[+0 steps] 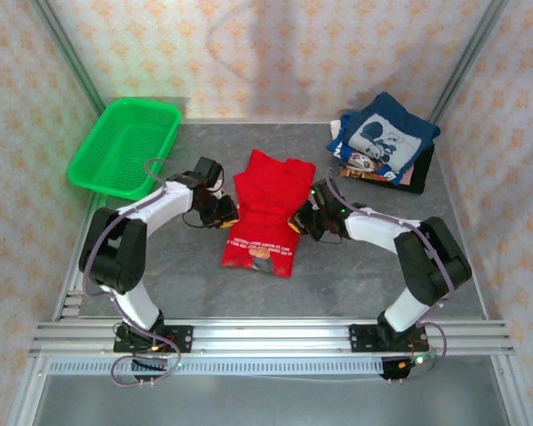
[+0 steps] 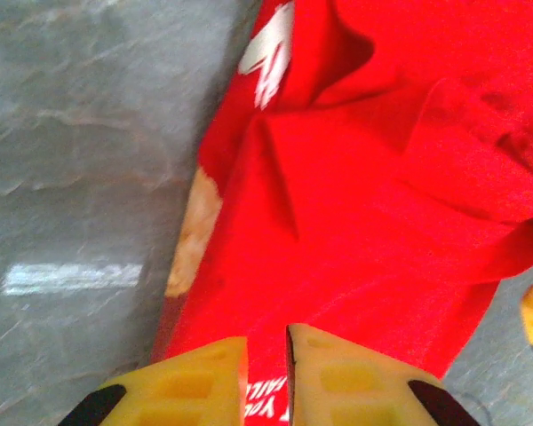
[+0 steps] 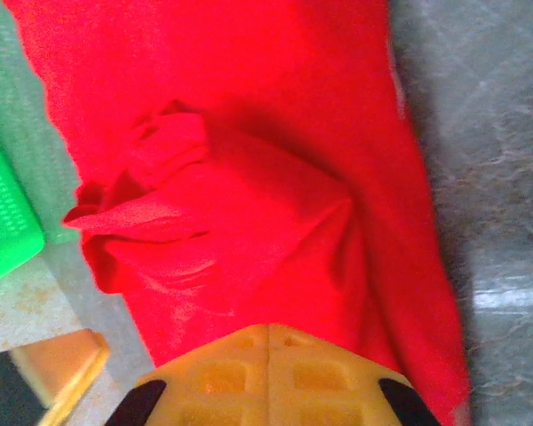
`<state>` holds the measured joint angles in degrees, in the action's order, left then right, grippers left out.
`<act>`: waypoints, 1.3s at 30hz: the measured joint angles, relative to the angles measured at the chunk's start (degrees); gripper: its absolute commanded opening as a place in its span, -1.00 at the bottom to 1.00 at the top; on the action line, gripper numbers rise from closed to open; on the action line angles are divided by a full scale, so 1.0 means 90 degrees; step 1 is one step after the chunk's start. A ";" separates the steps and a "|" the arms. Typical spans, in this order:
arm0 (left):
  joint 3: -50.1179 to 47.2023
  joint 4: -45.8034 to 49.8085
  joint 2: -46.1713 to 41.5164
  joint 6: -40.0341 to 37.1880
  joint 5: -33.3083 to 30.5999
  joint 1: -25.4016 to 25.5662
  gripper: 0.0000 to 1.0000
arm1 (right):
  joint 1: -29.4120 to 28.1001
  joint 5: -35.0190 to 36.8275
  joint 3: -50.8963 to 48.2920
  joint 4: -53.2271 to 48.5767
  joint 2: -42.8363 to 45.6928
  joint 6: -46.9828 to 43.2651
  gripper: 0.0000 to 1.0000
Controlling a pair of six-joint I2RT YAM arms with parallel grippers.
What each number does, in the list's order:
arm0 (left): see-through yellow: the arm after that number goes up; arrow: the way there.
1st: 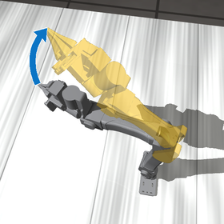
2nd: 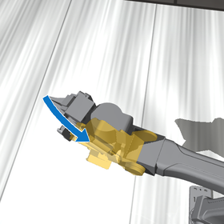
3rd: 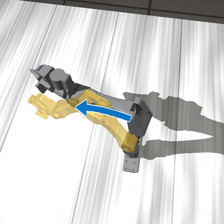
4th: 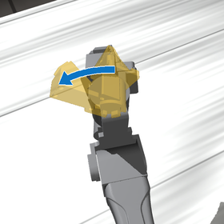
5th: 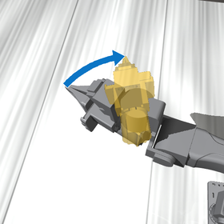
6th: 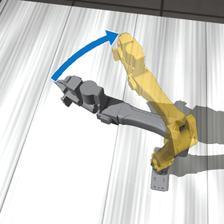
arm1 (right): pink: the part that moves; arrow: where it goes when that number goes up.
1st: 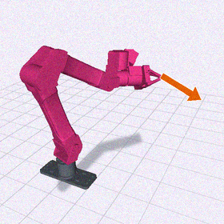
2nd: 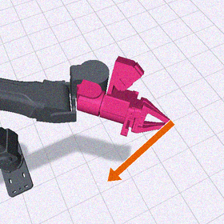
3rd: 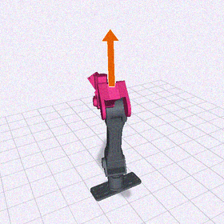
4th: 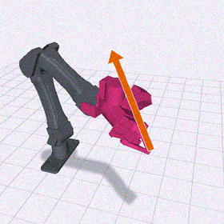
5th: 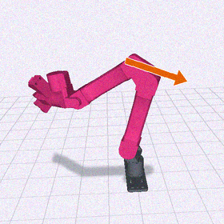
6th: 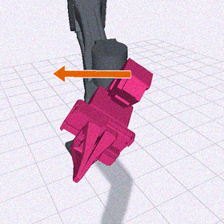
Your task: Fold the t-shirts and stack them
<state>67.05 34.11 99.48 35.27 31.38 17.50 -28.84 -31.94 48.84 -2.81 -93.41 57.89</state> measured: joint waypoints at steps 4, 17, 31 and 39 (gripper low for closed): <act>0.0401 0.0027 0.0425 0.0046 -0.0019 0.0092 -0.65 | 0.0000 -0.0046 0.0000 0.0279 -0.0311 0.0083 -0.96; 0.1676 -0.0061 0.1455 0.0316 -0.0379 0.0102 -0.70 | 0.0270 -0.0097 0.0418 0.0782 -0.0998 0.0172 -0.94; 0.1970 -0.0308 0.1309 0.0661 -0.0612 -0.0369 0.19 | 0.0712 -0.0058 0.0573 0.1069 -0.0937 0.0372 0.03; 0.0357 -0.0287 -0.1088 0.0289 -0.0024 -0.0430 0.31 | 0.0393 -0.0175 0.0311 -0.0374 0.0993 -0.0304 0.40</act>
<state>70.26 31.53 89.69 37.87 31.16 13.63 -25.30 -33.52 51.64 -6.17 -84.47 55.16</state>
